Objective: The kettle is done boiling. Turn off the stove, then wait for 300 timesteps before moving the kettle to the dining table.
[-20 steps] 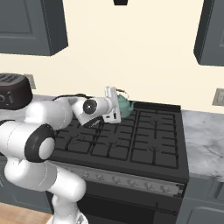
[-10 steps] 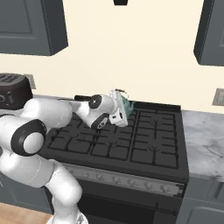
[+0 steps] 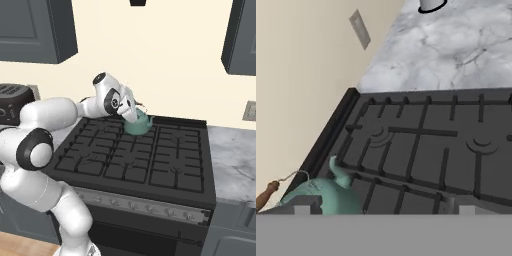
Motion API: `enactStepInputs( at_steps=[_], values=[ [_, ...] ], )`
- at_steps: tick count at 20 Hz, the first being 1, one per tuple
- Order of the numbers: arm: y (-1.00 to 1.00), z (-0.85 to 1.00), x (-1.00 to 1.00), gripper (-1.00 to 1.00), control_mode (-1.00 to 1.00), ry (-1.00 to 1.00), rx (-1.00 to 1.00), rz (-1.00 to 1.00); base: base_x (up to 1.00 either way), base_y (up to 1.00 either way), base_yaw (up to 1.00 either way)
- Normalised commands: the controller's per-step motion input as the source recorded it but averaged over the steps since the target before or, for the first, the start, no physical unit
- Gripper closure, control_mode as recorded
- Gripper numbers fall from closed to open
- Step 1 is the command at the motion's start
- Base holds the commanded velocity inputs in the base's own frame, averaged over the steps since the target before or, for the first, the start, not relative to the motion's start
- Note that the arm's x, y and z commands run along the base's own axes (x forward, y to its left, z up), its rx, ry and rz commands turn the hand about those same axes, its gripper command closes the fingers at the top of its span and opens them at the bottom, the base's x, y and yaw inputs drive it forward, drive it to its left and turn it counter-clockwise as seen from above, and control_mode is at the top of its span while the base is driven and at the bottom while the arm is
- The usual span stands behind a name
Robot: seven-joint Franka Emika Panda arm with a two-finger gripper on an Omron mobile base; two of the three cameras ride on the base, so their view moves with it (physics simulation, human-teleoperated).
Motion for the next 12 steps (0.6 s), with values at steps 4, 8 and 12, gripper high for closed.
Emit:
enactStepInputs(
  at_steps=[4,8,12],
  values=[
    [0.07,0.07,0.13,-1.0,-1.0,0.09,0.0,0.02,0.0,0.0,0.0],
    [0.0,0.0,0.14,-1.0,-1.0,0.01,0.0,0.02,0.0,0.0,0.0],
    [0.0,0.0,0.29,-1.0,-1.0,0.07,0.0,0.0,0.0,0.0,0.0]
  ],
)
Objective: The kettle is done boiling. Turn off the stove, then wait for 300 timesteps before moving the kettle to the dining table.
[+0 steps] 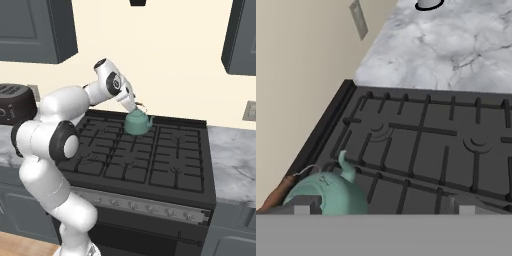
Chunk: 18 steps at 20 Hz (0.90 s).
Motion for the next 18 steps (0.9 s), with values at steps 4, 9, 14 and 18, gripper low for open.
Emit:
enactStepInputs(
  at_steps=[4,9,14,18],
  values=[
    [0.06,-0.01,0.36,-1.0,-1.0,0.07,0.0,0.0,0.0,0.0,0.0],
    [0.13,-0.02,0.38,-1.0,-1.0,0.04,0.0,0.0,0.0,0.0,0.0],
    [0.06,-0.06,0.25,-1.0,-1.0,0.0,0.0,0.0,0.0,0.0,0.0],
    [0.0,-0.05,0.21,-1.0,-1.0,0.02,0.03,0.02,0.0,0.0,0.0]
  ],
)
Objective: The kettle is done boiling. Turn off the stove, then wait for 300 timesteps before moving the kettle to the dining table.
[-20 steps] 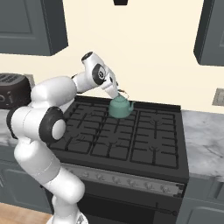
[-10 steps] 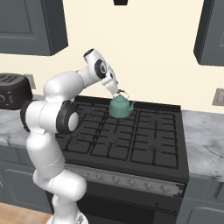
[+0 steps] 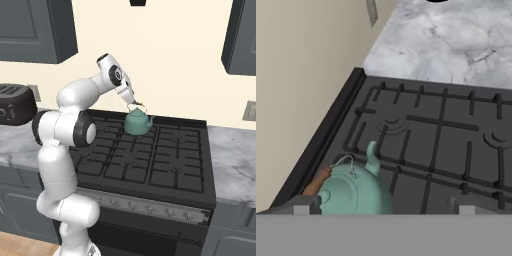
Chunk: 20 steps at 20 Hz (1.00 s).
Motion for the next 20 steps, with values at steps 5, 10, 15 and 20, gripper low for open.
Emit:
enactStepInputs(
  at_steps=[5,10,15,20],
  values=[
    [0.0,-0.03,0.28,-1.0,-1.0,0.1,0.08,0.07,0.0,0.0,0.0],
    [0.0,-0.07,0.29,-1.0,-1.0,0.12,0.08,0.09,0.0,0.0,0.0],
    [0.0,-0.07,0.2,-1.0,-1.0,0.07,0.04,0.1,0.0,0.0,0.0],
    [0.0,-0.1,0.34,-1.0,-1.0,0.05,0.04,0.06,0.0,0.0,0.0]
  ],
)
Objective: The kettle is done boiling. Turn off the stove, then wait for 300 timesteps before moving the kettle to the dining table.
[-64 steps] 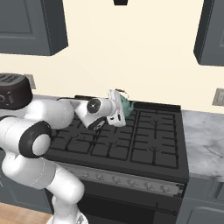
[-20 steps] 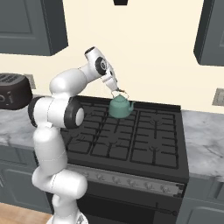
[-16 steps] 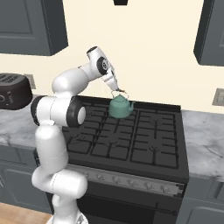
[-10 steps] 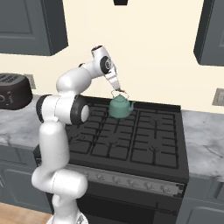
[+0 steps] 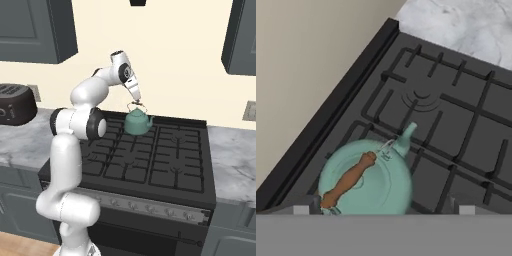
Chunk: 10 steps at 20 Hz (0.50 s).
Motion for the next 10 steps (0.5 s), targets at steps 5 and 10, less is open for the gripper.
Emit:
enactStepInputs(
  at_steps=[5,10],
  values=[
    [0.02,-0.24,0.23,-1.0,-1.0,-0.01,0.0,0.02,0.0,0.0,0.0],
    [0.0,-0.13,0.25,-1.0,-1.0,0.0,0.0,0.0,0.0,0.0,0.0]
  ],
)
